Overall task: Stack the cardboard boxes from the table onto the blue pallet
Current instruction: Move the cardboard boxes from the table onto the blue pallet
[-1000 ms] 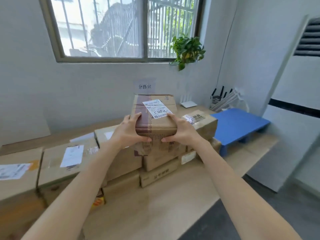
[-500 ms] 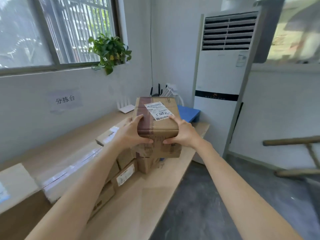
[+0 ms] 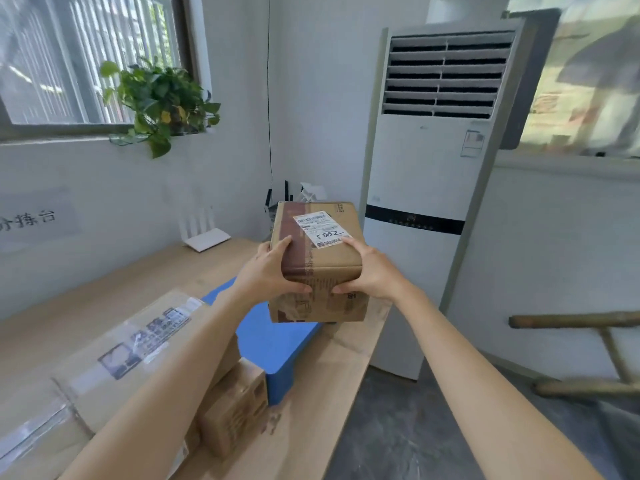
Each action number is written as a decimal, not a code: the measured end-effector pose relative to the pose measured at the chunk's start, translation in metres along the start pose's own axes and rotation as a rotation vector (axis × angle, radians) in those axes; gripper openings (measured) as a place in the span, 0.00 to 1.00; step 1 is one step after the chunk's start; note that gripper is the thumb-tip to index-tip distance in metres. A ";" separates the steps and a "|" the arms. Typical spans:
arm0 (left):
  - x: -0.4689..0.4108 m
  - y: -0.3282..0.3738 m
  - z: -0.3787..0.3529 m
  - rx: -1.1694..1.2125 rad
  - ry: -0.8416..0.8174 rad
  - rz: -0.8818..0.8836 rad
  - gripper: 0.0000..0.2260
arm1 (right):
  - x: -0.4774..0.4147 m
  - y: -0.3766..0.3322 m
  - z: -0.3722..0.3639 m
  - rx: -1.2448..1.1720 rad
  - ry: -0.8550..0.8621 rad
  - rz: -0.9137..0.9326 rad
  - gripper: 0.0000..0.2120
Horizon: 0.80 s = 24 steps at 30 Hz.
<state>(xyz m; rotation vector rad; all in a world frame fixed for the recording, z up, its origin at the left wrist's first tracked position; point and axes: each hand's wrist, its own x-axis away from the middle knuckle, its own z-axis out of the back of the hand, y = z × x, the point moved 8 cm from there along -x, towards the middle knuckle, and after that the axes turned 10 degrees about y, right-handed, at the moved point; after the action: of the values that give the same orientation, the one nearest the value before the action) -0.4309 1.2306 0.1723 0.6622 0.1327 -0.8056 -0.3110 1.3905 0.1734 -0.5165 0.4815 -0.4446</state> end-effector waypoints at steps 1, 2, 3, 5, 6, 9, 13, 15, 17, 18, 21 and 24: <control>-0.013 -0.005 -0.005 -0.003 0.001 0.009 0.50 | -0.015 0.004 -0.004 -0.009 -0.005 0.005 0.55; -0.025 -0.010 -0.009 -0.009 0.000 0.020 0.50 | -0.029 0.007 -0.008 -0.014 -0.011 0.012 0.54; -0.035 -0.017 -0.014 -0.016 -0.003 0.036 0.50 | -0.042 0.011 -0.015 -0.014 -0.025 0.016 0.53; -0.052 -0.033 -0.025 -0.027 -0.008 0.074 0.50 | -0.067 0.017 -0.030 -0.018 -0.061 0.027 0.53; -0.060 -0.042 -0.029 -0.027 -0.009 0.093 0.50 | -0.079 0.019 -0.040 -0.021 -0.081 0.033 0.53; -0.075 -0.074 -0.041 -0.033 -0.006 0.173 0.50 | -0.115 0.021 -0.075 -0.036 -0.154 0.063 0.54; -0.089 -0.122 -0.051 -0.053 0.020 0.317 0.51 | -0.159 0.018 -0.130 -0.061 -0.265 0.130 0.53; -0.094 -0.145 -0.056 -0.049 0.039 0.394 0.52 | -0.180 0.015 -0.158 -0.085 -0.324 0.175 0.53; -0.097 -0.165 -0.060 -0.058 0.058 0.472 0.53 | -0.199 0.012 -0.187 -0.106 -0.382 0.222 0.53; -0.098 -0.175 -0.062 -0.070 0.067 0.508 0.53 | -0.208 0.011 -0.201 -0.119 -0.406 0.245 0.53; -0.100 -0.198 -0.069 -0.116 0.107 0.620 0.52 | -0.231 0.006 -0.239 -0.156 -0.485 0.323 0.53; -0.095 -0.216 -0.077 -0.166 0.134 0.739 0.52 | -0.245 0.003 -0.273 -0.185 -0.559 0.398 0.53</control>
<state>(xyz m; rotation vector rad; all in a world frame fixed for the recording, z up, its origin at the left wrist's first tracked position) -0.6392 1.2267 0.0370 0.5486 0.0660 -0.0379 -0.6516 1.4204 0.0412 -0.6766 0.0763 0.1337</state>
